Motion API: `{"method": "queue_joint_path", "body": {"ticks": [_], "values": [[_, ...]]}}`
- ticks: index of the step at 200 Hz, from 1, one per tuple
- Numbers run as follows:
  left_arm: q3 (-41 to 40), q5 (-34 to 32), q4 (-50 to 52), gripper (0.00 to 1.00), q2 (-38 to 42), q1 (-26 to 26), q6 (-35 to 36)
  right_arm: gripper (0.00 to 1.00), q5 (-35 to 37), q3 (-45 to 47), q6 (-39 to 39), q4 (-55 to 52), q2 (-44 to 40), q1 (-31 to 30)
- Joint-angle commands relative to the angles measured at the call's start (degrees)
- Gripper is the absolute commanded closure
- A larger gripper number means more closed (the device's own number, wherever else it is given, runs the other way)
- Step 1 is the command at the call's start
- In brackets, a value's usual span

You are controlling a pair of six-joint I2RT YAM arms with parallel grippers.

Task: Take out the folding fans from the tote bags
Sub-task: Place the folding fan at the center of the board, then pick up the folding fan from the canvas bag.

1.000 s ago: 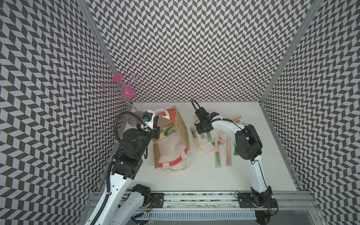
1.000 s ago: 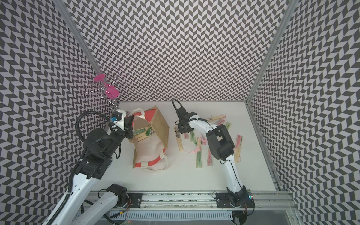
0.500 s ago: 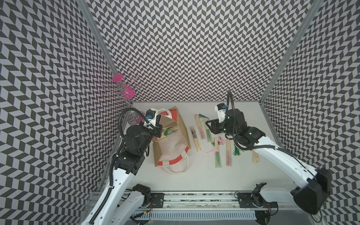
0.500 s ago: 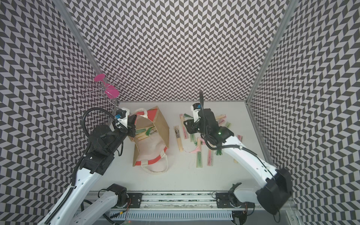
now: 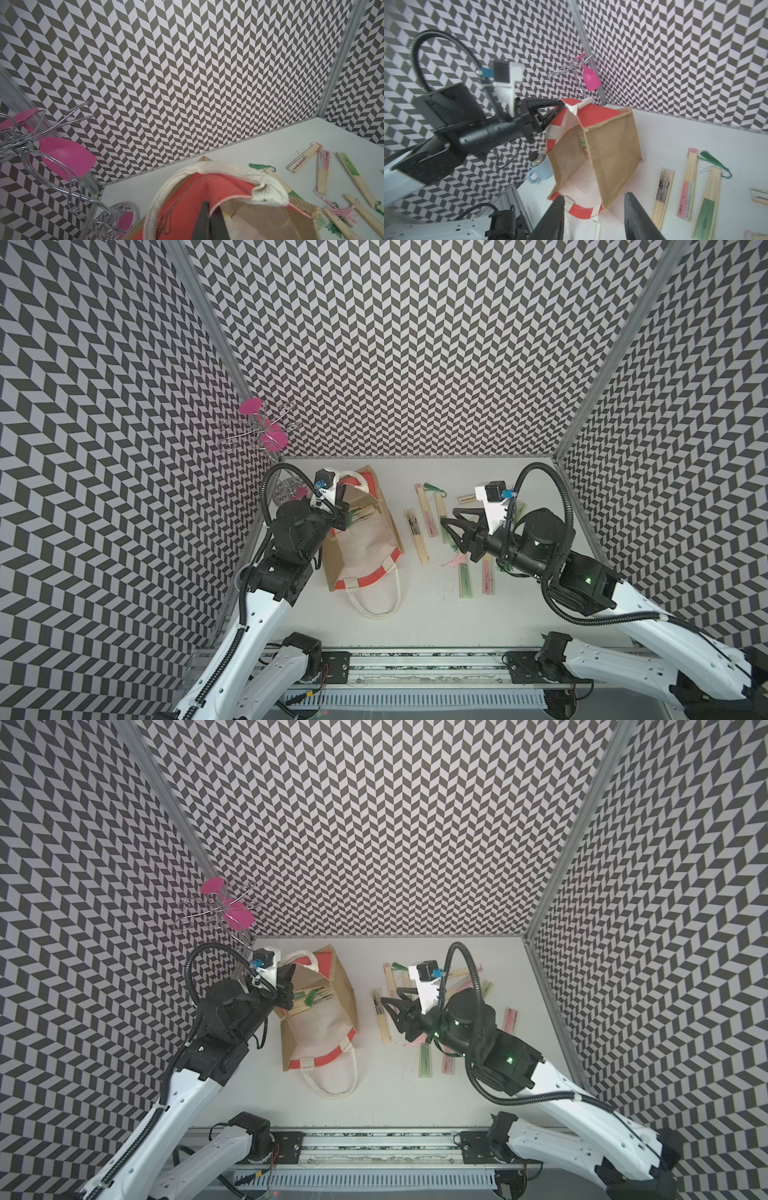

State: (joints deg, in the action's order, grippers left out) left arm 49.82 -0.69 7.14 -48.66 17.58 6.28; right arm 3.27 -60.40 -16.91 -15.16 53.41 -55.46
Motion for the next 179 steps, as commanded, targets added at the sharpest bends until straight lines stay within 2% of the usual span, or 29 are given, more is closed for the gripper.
{"method": "queue_joint_path", "body": {"ticks": [1,42,92,151,179], "values": [[2.7,-1.2,-2.5,1.00,-0.1,0.0,-0.9,0.54,4.8,-2.7,0.6,0.8,1.6,-4.4],[3.4,-1.2,-2.1,1.00,-1.1,0.0,-1.4,0.60,6.4,-4.7,1.1,0.3,11.5,-10.3],[4.9,-2.6,-1.0,1.00,-2.8,0.0,-4.8,0.63,6.4,-7.8,2.8,1.4,24.3,-17.1],[6.4,-2.0,-0.5,1.00,-4.0,0.0,-8.2,0.66,5.9,-9.5,0.7,4.7,37.3,-17.8],[7.0,-0.4,0.1,1.00,-4.0,0.0,-9.2,0.67,5.8,-13.4,-0.6,5.0,44.8,-17.0]]}}
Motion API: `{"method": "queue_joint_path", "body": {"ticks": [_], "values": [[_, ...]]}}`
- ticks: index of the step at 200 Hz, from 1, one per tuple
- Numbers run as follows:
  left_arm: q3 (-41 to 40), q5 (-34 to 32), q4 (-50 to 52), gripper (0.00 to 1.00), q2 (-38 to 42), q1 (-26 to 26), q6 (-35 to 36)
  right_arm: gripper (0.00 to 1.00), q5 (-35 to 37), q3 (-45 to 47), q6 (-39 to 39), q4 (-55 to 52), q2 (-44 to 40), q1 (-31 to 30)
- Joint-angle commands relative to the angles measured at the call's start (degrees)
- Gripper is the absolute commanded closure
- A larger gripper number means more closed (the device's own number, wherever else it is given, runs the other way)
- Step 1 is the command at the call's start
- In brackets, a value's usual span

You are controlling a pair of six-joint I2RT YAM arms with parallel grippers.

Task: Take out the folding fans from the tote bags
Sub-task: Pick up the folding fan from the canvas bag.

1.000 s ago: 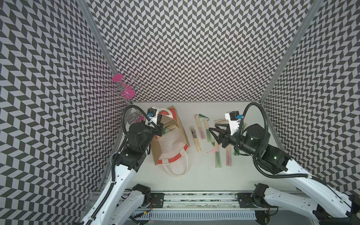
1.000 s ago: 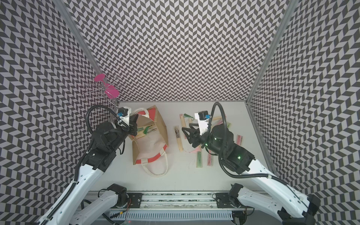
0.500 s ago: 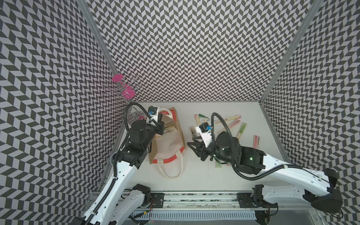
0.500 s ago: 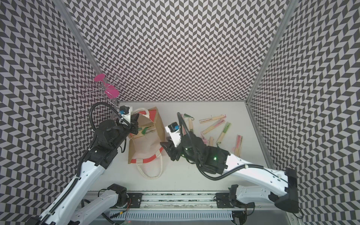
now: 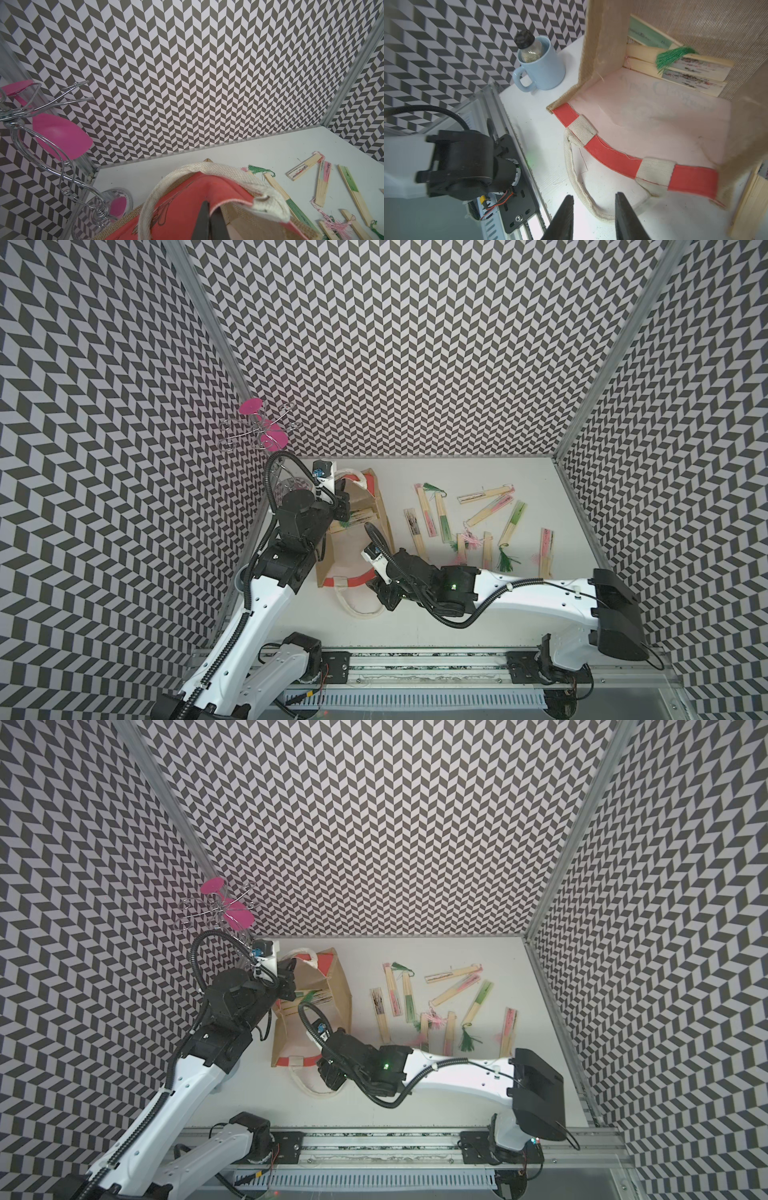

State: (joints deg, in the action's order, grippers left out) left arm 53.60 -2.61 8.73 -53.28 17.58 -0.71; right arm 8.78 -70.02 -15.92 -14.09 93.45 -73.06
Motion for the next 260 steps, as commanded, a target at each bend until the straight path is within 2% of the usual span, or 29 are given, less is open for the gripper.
{"method": "queue_joint_path", "body": {"ticks": [1,37,70,114,138,160,178,201,233,260], "values": [[3.3,1.6,-1.4,1.00,0.6,0.0,-2.2,0.67,0.2,-4.1,-1.7,3.9,5.1,0.6],[3.6,3.6,-0.6,1.00,1.2,0.0,-3.0,0.68,-2.1,-12.8,-4.2,0.4,15.1,4.1],[3.8,5.5,-0.3,1.00,2.3,0.0,-4.4,0.70,-1.0,-20.8,-5.2,-2.8,23.3,6.1],[2.9,8.9,-1.1,1.00,4.5,0.0,-5.1,0.71,-2.1,-26.1,-11.8,-3.8,29.4,11.8],[1.1,10.4,-2.7,1.00,6.6,0.0,-5.4,0.67,-6.4,-24.9,-15.8,0.1,28.9,15.6],[-0.1,12.1,-3.5,1.00,8.3,0.0,-5.0,0.62,-12.0,-20.1,-19.4,9.1,26.1,18.9],[-1.4,13.9,-4.0,1.00,9.8,0.0,-4.1,0.60,-14.1,-16.3,-22.4,16.1,24.0,20.5],[-4.2,16.4,-5.5,1.00,12.4,0.0,-2.8,0.56,-13.4,-15.7,-25.3,19.2,23.1,21.2],[-10.2,23.3,-9.6,1.00,18.2,0.0,0.0,0.51,-12.4,-15.6,-26.6,21.5,22.7,21.7],[-15.0,27.9,-11.6,1.00,24.3,0.0,3.3,0.47,-9.1,-13.7,-26.9,21.8,21.2,21.8]]}}
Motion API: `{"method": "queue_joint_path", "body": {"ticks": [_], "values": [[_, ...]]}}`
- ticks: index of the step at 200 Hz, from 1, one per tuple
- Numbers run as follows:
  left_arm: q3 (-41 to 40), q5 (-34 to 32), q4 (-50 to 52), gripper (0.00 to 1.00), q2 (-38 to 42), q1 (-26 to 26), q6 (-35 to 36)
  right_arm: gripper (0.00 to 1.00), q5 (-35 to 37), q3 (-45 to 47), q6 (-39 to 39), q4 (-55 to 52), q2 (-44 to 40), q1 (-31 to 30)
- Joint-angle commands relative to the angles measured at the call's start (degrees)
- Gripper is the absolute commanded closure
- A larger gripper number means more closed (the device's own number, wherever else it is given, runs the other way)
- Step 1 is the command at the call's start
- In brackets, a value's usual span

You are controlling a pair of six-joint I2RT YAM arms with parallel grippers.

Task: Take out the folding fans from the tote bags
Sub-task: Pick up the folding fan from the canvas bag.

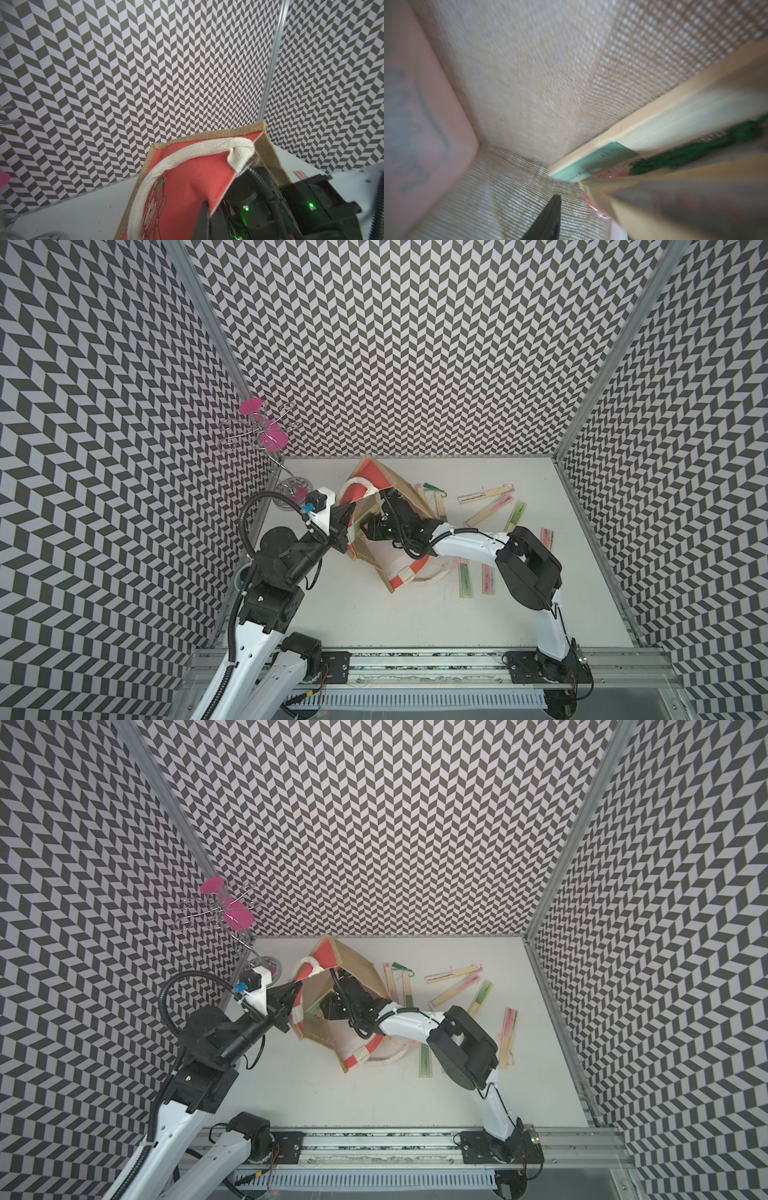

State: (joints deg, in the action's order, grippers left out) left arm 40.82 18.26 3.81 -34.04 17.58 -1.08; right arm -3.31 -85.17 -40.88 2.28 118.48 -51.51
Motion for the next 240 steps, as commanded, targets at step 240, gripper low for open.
{"method": "queue_joint_path", "body": {"ticks": [240], "values": [[-6.1,21.1,-9.0,1.00,12.4,0.0,8.9,0.74,8.1,15.7,-5.7,19.9,-13.8,3.3]]}}
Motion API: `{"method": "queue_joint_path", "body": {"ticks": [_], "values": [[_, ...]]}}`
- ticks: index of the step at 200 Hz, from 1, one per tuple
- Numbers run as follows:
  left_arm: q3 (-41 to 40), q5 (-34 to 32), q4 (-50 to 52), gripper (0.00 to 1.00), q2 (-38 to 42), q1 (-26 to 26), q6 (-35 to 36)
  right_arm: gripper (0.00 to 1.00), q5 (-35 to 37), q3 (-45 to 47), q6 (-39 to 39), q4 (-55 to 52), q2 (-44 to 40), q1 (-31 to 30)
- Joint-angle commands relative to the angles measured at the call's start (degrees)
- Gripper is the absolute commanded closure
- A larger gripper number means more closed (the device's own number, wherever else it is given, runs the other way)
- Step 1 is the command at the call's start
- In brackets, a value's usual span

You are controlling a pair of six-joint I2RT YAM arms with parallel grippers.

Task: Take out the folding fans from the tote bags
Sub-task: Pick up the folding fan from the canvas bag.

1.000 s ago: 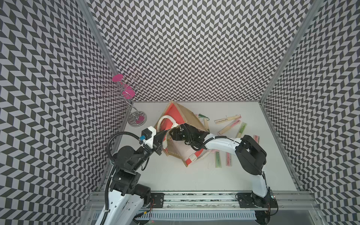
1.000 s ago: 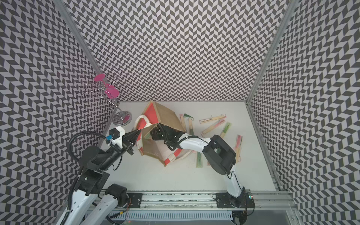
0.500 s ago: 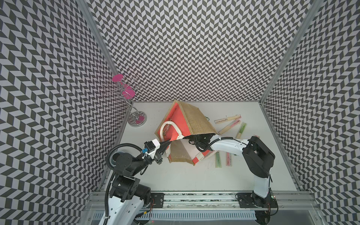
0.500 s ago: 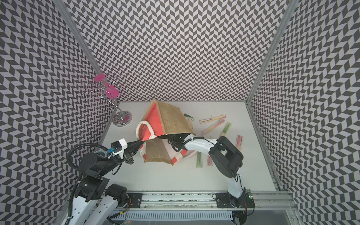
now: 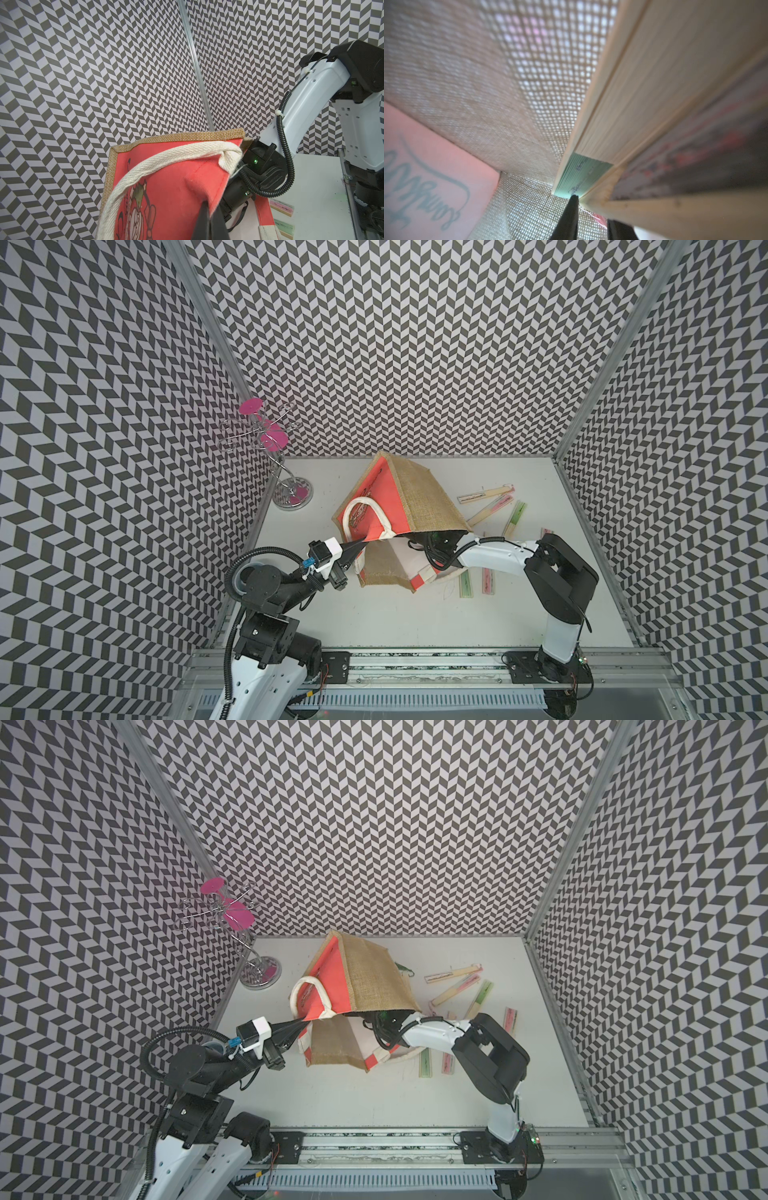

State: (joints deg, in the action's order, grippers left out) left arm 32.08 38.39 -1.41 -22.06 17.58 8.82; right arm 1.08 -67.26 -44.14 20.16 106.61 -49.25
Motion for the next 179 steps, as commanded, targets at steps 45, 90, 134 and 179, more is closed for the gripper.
{"method": "queue_joint_path", "body": {"ticks": [45,90,134,179], "values": [[3.4,1.4,-3.9,1.00,1.2,0.0,-1.1,0.60,6.8,-3.8,-5.9,-2.2,0.1,1.6],[3.9,1.5,-3.4,1.00,1.6,0.0,-1.2,0.72,5.5,-4.0,-6.7,-0.8,1.1,2.2],[4.3,-1.1,-3.7,1.00,1.1,0.0,-1.4,0.85,3.1,-4.5,-5.4,-1.3,0.3,2.1],[4.2,-9.3,-5.0,1.00,0.0,0.0,-2.7,0.93,1.4,-4.9,-2.9,-1.7,-0.8,1.0]]}}
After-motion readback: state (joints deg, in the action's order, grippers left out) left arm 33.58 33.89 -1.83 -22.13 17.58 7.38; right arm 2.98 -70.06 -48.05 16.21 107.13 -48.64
